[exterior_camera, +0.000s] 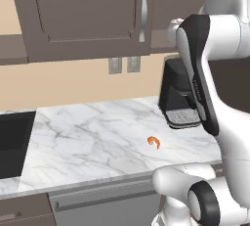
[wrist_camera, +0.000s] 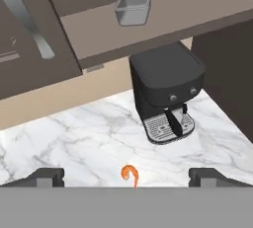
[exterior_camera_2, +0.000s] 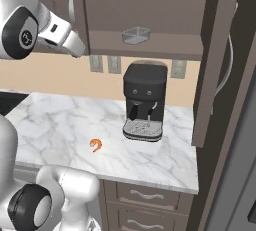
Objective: Retrieve the tupperware from the cabinet, then place the raw meat into the tupperware to avoid contamination.
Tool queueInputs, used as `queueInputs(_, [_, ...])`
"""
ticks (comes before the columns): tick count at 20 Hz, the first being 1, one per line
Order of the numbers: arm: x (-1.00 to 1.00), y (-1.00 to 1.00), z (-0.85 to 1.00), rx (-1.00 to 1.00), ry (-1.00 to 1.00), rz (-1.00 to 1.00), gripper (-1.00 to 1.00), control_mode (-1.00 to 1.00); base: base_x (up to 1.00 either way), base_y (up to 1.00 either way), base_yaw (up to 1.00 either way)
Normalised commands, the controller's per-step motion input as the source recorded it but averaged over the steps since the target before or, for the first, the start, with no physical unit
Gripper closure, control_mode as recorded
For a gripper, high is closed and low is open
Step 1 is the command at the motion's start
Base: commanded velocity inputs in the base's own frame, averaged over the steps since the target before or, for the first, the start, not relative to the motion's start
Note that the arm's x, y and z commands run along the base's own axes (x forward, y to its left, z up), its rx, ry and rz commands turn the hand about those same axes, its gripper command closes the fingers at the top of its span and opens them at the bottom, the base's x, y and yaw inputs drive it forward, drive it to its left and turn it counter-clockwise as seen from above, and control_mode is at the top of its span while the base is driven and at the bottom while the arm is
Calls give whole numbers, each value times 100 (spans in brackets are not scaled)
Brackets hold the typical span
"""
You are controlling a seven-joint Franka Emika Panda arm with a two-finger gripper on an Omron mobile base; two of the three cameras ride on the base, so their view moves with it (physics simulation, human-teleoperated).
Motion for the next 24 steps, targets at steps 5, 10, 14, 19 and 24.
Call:
queueInputs(5, [26, 22, 6, -6, -6, 9, -100, -100, 0, 0, 0])
queueInputs(10, [47, 25, 0, -8, 0, 9, -100, -100, 0, 0, 0])
queueInputs(14, [54, 28, 6, -9, -1, 16, -100, -100, 0, 0, 0])
queueInputs(19, [43, 18, 13, -5, -6, 12, -100, -100, 0, 0, 0])
queueInputs(24, [41, 13, 10, -3, -7, 7, -100, -100, 0, 0, 0])
